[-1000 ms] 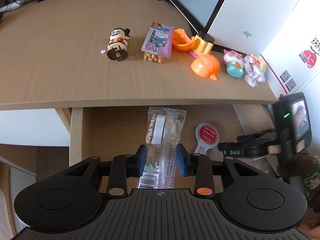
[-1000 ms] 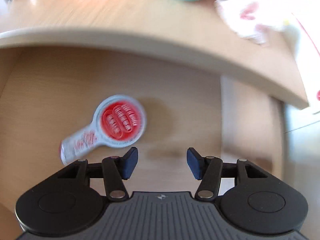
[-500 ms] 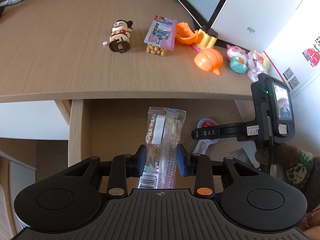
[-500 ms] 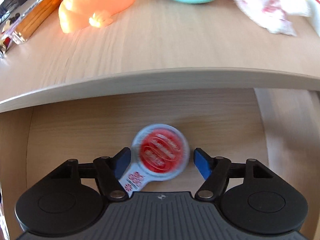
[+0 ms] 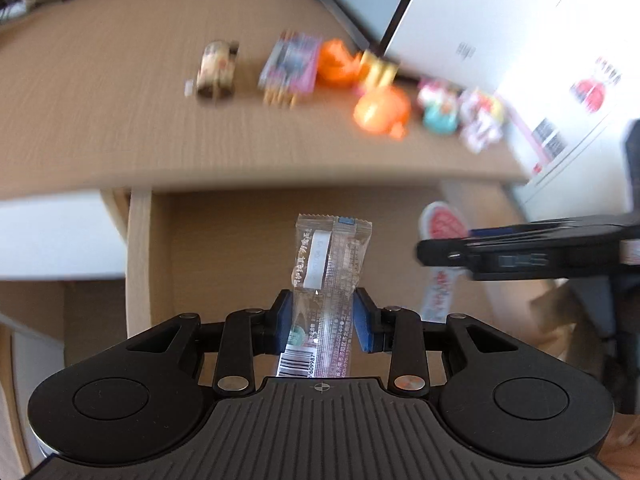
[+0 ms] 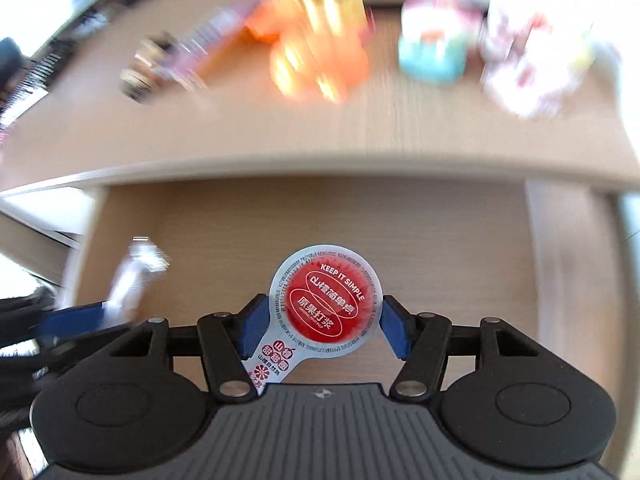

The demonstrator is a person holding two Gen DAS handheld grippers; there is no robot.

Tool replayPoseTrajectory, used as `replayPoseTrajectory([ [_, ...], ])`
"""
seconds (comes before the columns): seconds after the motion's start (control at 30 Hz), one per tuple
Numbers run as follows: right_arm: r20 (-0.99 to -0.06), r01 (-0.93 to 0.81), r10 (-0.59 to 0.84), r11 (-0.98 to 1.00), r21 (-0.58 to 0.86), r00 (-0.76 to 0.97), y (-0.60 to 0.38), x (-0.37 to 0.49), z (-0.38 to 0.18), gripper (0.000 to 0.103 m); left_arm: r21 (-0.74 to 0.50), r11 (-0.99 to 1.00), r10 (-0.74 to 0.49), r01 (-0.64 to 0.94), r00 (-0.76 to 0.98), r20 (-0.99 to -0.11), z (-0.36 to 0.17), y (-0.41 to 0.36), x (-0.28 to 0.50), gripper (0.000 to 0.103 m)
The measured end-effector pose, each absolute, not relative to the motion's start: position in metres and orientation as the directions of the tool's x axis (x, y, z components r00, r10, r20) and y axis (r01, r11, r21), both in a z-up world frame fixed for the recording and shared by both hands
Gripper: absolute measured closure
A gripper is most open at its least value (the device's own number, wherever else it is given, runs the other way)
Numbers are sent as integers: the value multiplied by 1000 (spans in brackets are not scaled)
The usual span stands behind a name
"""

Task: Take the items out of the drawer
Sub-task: 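Lift the candy packet and lollipop out of the drawer toward the desk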

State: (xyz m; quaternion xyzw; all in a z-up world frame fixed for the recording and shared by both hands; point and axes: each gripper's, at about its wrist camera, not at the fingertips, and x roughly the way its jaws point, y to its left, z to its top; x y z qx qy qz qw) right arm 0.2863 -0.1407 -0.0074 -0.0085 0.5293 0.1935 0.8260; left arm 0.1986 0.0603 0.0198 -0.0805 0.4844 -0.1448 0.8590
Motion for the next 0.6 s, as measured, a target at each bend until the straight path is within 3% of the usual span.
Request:
replayPoseTrajectory([
  [0.13, -772, -318, 341, 929, 190, 536, -147, 296, 69, 43, -264, 941, -337, 210, 622, -707, 73, 79, 214, 67],
  [0.3, -631, -286, 320, 945, 159, 707, -205, 328, 130, 43, -138, 971, -240, 197, 755, -610, 129, 87, 260, 67],
  [0.43, -595, -255, 292, 956, 148, 749, -256, 319, 149, 43, -153, 976, -218, 156, 713, -666, 122, 100, 303, 67],
  [0.6, -660, -215, 275, 961, 172, 699, -239, 342, 117, 43, -283, 951, -298, 126, 614, -731, 69, 94, 350, 67],
])
